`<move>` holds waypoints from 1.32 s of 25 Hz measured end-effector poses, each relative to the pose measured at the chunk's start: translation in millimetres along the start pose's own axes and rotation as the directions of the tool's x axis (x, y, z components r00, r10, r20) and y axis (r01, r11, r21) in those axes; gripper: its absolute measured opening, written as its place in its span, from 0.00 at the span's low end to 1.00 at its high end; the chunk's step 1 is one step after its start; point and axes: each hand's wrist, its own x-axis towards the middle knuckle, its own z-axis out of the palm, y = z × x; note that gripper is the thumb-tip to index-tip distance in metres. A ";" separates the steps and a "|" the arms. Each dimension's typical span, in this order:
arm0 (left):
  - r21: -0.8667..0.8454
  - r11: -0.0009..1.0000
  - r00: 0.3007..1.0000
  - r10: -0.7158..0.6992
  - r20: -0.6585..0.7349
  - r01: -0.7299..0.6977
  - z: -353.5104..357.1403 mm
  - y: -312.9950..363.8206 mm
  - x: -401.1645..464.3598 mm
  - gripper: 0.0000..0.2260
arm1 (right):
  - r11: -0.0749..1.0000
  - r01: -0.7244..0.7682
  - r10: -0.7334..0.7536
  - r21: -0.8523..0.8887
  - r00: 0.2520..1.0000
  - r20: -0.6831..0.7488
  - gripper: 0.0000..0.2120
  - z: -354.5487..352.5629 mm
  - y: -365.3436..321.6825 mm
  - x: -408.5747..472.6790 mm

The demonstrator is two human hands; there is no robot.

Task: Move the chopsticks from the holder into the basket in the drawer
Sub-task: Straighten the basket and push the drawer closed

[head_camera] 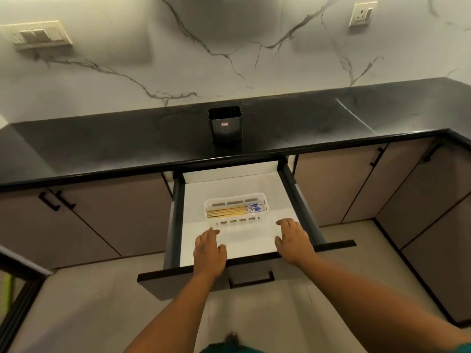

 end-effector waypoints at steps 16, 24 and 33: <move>0.659 0.748 0.850 -0.297 0.436 -0.077 18.8 -14.9 -21.9 0.53 | 0.957 -0.021 0.190 -0.291 0.803 0.566 0.52 20.8 27.8 -17.1; 0.631 0.740 0.766 -0.260 0.588 -0.233 -0.8 -13.7 115.1 0.53 | 0.954 -0.058 0.225 -0.293 0.786 0.576 0.50 12.1 16.6 110.1; 0.589 0.769 0.825 -0.150 0.545 -0.248 -5.2 -28.7 252.9 0.48 | 0.985 -0.172 0.166 -0.014 0.928 0.333 0.42 17.2 3.6 235.0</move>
